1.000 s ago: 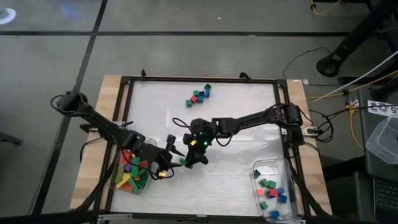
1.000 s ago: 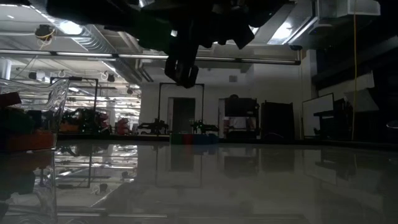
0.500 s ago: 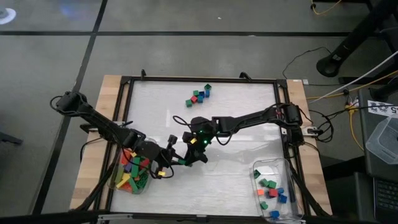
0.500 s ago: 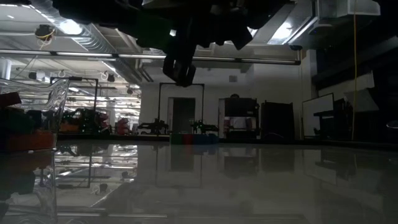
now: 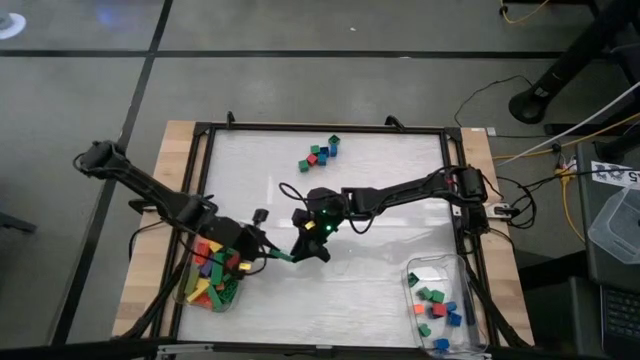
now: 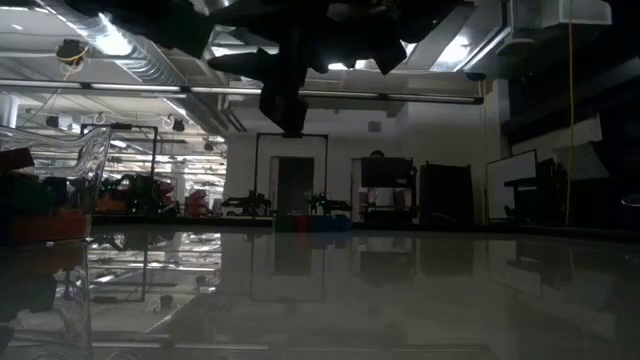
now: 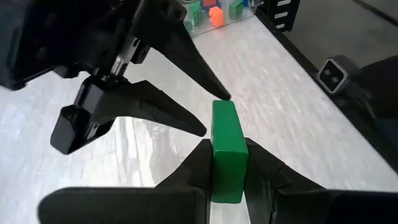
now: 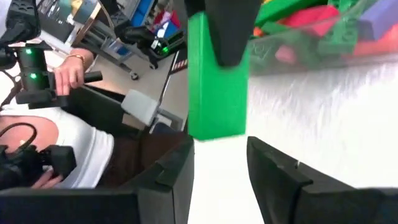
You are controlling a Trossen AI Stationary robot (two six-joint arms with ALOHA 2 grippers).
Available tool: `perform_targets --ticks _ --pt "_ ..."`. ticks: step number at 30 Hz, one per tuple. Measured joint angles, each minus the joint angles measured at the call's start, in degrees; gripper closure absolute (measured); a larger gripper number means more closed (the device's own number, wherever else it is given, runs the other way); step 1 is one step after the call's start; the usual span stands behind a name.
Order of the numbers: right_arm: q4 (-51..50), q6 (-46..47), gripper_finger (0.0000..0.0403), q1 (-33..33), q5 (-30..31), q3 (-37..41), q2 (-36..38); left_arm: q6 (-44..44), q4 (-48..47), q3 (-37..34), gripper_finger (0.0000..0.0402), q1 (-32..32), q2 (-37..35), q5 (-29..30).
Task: Sort blocks by size
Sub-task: Put the large green wooden block into the left transparent bin
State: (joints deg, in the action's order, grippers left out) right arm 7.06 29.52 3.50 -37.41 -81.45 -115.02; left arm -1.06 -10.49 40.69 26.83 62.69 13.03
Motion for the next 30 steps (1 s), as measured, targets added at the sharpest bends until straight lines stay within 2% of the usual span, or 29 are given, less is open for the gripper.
perform_targets --ticks 5,9,13,19,23,27,30 --pt "0.5 -0.1 0.0261 -0.7 5.4 0.0 -0.1 -4.0 -4.6 0.0 0.0360 1.4 -3.8 -1.7" --pt "0.3 -0.4 0.0261 -2.6 4.9 0.0 -0.1 -10.5 -12.5 0.0 0.0354 2.7 -7.9 -7.3" --pt "-0.1 -0.9 0.0261 -5.2 5.0 0.0 -0.2 -21.9 -22.8 0.0 0.0349 3.7 -13.0 -12.4" --pt "0.0 -7.3 0.0260 -9.6 7.4 0.0 -0.2 -43.0 -38.6 0.0 0.0350 4.0 -19.8 -19.2" --pt "0.0 -8.0 0.0260 -12.3 8.5 0.0 -0.2 -55.0 -46.4 0.0 0.0325 4.0 -21.4 -19.2" --pt "0.0 -8.5 0.0260 -15.0 10.1 0.0 -0.2 -57.1 -51.3 0.0 0.0288 3.9 -21.2 -18.6" --pt "-1.8 -11.3 0.0260 -17.2 16.8 0.0 -0.2 -57.1 -51.9 0.0 0.0262 3.9 -20.8 -16.6"
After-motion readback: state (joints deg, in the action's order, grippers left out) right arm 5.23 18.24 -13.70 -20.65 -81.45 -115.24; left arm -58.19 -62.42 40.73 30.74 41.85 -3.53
